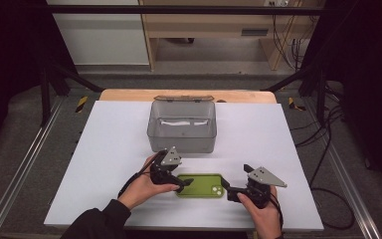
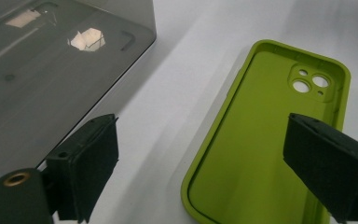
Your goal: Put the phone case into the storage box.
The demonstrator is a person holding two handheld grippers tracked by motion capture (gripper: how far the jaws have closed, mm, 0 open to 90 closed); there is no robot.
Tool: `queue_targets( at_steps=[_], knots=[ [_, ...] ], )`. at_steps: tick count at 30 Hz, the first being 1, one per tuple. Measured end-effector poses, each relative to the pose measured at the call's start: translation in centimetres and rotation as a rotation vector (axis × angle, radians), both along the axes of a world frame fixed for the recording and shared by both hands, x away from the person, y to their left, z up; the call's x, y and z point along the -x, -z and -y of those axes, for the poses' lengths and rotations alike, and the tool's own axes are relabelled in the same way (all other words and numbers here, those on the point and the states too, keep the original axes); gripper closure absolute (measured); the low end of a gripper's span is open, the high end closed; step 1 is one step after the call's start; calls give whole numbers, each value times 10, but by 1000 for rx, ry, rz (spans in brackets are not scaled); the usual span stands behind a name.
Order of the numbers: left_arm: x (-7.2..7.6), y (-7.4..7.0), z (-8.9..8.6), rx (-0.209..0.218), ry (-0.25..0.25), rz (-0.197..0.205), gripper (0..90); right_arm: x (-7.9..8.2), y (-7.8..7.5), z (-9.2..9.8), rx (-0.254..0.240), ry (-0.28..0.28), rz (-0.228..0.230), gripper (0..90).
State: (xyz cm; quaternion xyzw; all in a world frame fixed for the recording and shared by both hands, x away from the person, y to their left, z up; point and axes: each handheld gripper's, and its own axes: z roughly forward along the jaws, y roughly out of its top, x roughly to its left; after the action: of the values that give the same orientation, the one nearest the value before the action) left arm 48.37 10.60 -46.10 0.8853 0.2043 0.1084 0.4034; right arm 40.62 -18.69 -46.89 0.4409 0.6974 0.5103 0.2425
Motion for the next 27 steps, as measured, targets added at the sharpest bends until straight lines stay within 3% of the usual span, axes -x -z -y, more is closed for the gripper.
queue_targets(
  at_steps=[8,14,27],
  knots=[
    [0,1,4,-35,43,8,290,1,-1,1,-10,-1,-1,53],
    [-1,3,6,-52,68,-8,414,1,-1,2,-12,1,1,53],
    [-3,4,6,-69,77,-22,527,1,-2,2,-23,2,0,54]
  ],
)
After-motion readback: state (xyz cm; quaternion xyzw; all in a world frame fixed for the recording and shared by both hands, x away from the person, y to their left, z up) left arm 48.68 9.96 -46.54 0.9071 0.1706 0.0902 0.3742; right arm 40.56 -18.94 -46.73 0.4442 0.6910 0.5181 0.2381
